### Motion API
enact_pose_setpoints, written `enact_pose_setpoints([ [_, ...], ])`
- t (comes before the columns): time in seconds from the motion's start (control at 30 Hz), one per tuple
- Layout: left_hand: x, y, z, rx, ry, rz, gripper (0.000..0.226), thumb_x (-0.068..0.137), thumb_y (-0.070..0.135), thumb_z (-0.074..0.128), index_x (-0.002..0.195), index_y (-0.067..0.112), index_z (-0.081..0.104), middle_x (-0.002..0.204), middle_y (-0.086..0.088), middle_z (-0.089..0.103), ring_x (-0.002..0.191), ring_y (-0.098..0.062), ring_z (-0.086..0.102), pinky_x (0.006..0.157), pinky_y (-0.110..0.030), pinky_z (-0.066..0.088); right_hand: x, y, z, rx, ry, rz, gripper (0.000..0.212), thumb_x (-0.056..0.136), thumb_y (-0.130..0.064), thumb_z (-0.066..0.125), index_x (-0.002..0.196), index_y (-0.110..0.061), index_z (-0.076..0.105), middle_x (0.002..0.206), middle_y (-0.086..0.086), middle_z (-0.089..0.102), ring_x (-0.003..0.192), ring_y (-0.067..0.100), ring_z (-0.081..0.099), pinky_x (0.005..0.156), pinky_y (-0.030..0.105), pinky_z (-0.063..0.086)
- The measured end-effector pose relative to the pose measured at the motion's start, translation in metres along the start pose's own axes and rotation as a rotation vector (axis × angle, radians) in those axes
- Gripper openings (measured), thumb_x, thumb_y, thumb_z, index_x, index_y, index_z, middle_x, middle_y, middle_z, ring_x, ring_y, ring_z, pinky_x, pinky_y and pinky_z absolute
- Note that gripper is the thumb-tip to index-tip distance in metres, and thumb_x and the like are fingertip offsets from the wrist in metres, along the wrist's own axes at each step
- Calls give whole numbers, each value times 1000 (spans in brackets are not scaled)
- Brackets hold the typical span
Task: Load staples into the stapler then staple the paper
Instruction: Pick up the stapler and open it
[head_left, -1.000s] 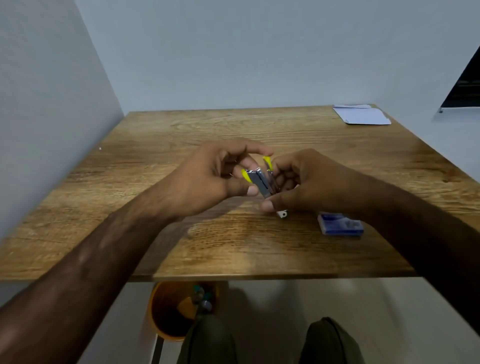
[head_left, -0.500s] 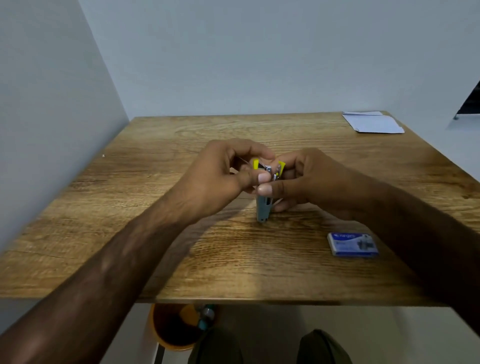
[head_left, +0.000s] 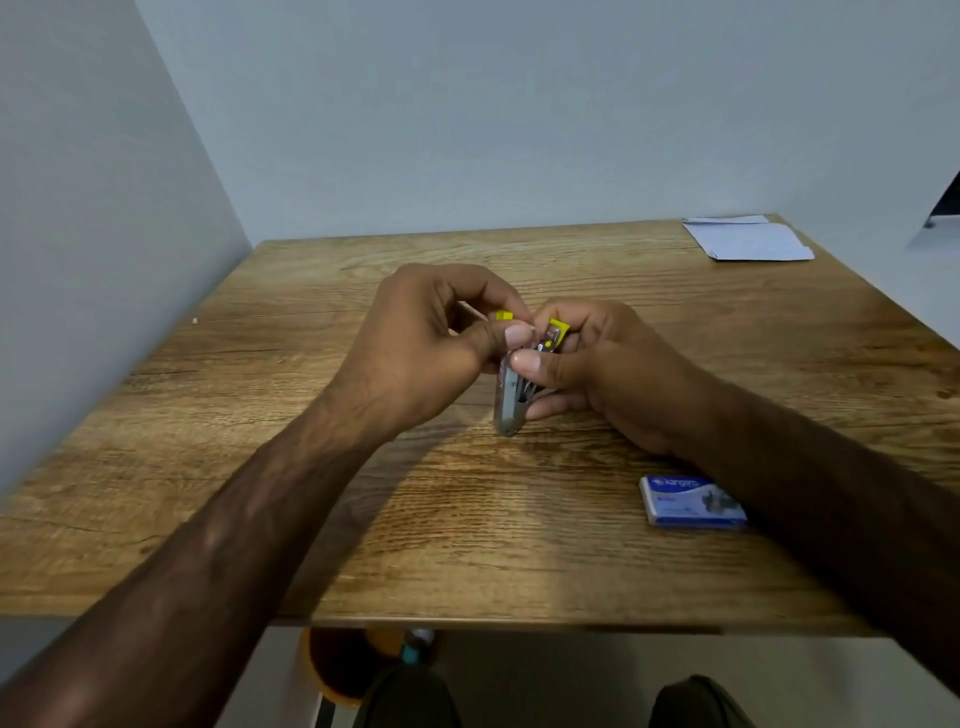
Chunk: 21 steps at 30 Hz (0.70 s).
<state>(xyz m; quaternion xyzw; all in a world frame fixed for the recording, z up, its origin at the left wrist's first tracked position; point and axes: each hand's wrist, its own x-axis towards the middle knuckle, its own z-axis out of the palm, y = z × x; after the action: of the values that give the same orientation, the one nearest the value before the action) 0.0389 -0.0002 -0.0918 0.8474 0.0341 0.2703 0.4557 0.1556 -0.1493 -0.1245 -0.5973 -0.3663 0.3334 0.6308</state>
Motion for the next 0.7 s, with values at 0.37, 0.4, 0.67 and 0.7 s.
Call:
enact_pose_setpoints([
  [0.37,-8,-3,-12,-175,56,-34,6,85,0,75,87,6,73,81,-7,74,77,-24,76,68,-32,63,0,-1,-12,143,-58,59,21,85,-5,74,104,-1,63,91,15,75,84,23,76,69,29,63],
  [0.4,-12,-5,-13,-171,57,-30,7,84,0,76,89,3,73,83,-8,74,78,-23,76,70,-32,63,1,-1,-12,121,-73,61,29,81,-5,76,107,0,64,90,13,75,83,21,76,70,28,63],
  [0.67,-46,-25,-39,-70,70,-35,18,76,13,81,89,5,72,87,-16,73,80,-20,67,75,-25,56,-3,-7,-30,-381,-17,-12,32,66,-30,92,87,-12,75,82,14,76,64,12,63,58,23,51],
  [0.7,-49,-26,-42,-55,61,-41,20,74,13,81,89,5,72,88,-18,71,80,-20,64,75,-26,55,-4,-9,-32,-482,-8,-35,35,63,-38,92,85,-17,75,80,7,77,66,11,65,59,23,50],
])
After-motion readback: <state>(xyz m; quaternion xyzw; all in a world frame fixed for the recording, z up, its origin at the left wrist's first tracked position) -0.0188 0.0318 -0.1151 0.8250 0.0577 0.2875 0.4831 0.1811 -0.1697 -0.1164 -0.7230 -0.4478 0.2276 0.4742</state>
